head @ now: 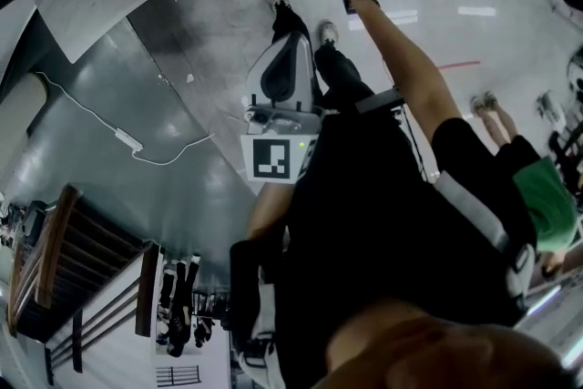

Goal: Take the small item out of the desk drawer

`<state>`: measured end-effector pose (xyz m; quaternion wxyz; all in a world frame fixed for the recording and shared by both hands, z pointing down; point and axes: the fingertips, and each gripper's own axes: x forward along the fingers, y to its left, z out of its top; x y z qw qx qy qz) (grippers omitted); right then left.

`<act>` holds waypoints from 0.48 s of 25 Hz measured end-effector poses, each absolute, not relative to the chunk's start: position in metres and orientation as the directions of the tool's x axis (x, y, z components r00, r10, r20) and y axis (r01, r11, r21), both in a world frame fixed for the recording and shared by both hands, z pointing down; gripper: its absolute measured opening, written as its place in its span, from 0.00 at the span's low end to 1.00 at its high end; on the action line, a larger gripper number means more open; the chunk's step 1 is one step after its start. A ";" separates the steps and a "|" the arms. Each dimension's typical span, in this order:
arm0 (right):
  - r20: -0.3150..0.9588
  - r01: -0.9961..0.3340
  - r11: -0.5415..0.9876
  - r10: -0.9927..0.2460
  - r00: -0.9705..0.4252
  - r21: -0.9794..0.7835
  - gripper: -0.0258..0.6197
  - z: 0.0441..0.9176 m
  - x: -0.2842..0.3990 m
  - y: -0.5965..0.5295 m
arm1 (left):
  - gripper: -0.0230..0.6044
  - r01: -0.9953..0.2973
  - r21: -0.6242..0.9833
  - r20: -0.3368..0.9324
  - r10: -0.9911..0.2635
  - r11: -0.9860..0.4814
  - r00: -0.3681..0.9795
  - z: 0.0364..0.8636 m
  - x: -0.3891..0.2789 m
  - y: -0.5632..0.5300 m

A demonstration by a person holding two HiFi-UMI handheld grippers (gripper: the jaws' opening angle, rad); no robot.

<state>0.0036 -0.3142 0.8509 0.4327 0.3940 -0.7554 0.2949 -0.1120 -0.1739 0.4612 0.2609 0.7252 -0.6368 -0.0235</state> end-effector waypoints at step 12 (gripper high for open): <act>0.761 -0.808 0.563 -0.445 -0.473 -0.173 0.28 0.707 0.031 -0.284 | 0.03 -0.943 0.318 0.218 -0.961 -0.095 0.170 0.404 -0.057 -0.117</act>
